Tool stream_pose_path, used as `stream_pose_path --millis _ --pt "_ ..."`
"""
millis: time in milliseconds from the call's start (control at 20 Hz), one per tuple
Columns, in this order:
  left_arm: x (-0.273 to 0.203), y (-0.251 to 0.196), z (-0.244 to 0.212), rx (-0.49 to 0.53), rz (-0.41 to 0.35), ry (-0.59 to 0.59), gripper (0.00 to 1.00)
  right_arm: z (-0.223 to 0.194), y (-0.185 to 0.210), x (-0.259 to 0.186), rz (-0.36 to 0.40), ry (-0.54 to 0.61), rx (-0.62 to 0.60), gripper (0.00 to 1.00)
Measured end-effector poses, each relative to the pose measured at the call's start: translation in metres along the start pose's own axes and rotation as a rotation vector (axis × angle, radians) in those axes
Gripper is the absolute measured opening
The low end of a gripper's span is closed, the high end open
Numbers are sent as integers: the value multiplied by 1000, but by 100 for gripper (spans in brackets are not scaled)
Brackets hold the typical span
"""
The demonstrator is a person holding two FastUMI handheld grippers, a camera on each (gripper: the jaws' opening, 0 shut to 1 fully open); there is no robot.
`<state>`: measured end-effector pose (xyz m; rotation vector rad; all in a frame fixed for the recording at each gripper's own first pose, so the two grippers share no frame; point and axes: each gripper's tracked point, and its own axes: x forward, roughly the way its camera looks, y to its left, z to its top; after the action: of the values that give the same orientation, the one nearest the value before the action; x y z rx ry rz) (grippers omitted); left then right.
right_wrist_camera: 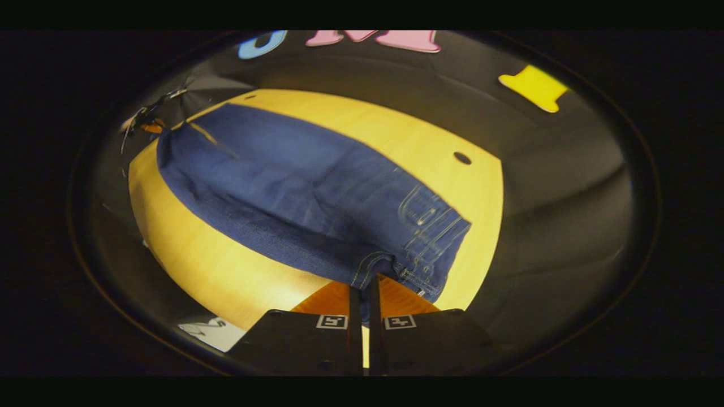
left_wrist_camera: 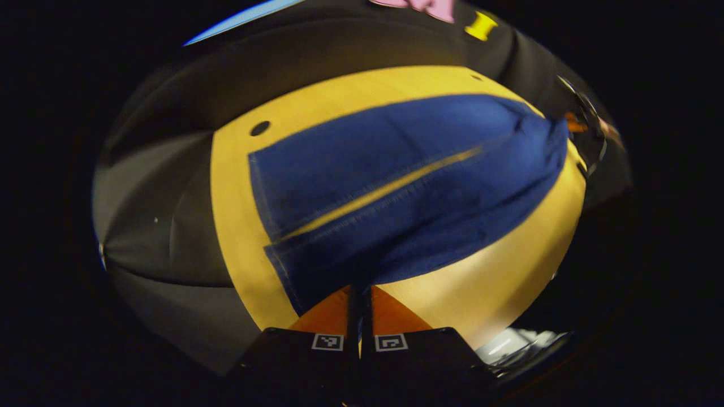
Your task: Grasp the waist and the cuffs of the jeans and fold them to make the two legs overlap; first hold the waist and fold one-third of the jeans toward the cuffs, then hold the cuffs and fold the remaining one-third in the same direction to finish folding.
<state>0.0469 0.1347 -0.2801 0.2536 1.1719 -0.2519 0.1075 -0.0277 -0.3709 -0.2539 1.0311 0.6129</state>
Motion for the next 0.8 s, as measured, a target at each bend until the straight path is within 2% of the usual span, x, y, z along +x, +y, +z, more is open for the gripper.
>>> stream_pose_path --millis 200,350,400,450,550,600,700,750,800 --pt "4 19 64 -77 97 -89 6 64 -34 4 -88 -101 16 8" --pt "32 26 89 -116 160 -93 6 90 -54 26 -142 -113 44 8" --pt "36 46 99 -133 186 -94 10 95 -60 42 -151 -97 54 3" --pt "50 52 112 -151 205 -93 6 98 -62 57 -156 -83 62 8" --pt "79 58 124 -167 242 -64 6 96 -65 87 -163 -35 64 8" --pt "88 59 120 -161 260 -34 2 94 -66 100 -163 -10 64 8" --pt "109 64 116 -150 293 16 6 94 -69 123 -157 14 78 8" --pt "115 67 115 -151 309 23 9 92 -76 128 -182 28 83 14" --pt "117 77 113 -147 348 25 8 92 -80 131 -191 34 86 10"
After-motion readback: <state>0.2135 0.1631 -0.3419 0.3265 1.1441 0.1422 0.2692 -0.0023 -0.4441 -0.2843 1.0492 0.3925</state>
